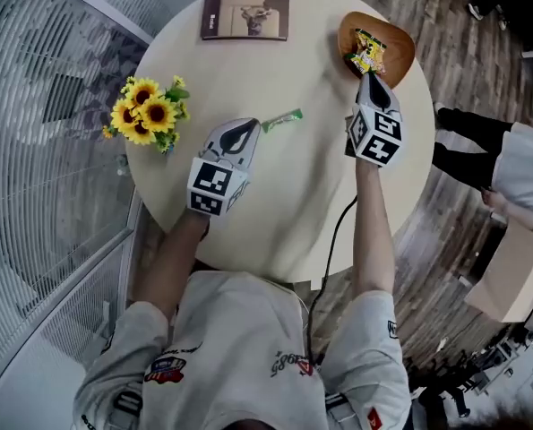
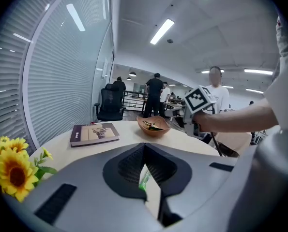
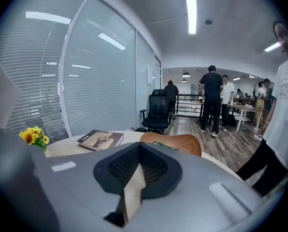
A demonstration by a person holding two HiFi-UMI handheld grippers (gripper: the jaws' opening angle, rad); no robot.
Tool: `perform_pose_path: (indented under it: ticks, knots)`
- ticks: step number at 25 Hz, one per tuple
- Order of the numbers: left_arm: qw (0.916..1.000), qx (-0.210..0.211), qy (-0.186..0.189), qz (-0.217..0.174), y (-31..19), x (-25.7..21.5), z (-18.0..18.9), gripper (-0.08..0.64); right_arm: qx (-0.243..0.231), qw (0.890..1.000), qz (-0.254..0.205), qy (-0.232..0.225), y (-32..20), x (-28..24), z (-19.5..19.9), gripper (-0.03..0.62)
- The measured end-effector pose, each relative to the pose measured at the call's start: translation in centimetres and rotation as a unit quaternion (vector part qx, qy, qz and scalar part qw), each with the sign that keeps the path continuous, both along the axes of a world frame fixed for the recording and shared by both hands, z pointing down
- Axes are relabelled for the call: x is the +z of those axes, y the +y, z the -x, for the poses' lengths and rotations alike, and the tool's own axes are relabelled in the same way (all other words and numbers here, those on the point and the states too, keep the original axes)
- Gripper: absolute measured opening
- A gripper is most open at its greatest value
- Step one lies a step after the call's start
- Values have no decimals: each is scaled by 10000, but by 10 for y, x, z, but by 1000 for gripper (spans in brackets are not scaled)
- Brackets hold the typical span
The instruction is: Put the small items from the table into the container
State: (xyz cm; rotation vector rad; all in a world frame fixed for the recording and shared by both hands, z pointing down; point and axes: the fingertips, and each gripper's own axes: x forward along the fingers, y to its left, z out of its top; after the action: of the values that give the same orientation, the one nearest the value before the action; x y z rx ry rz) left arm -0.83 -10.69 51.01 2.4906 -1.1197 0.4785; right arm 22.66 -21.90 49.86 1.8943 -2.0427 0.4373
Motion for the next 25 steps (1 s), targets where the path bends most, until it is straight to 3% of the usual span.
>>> perform_pose_path:
  ticks: [8,13,19,25]
  knots:
    - [9999,-79,-19,67,21,2,10,6,-638,9938,425,-807,126,33,103,2]
    - [9999,1,9,147,41,9,18,6,-904,9882,759,-977,187,55,155,2]
    - [9995,91,-36,308,57,18,29,6,-1106,9845,1029,-896,211,68,178,2]
    - [9997,24,103,224,56,16,41,6,-957,9863,1062,-823,206,72,184,2]
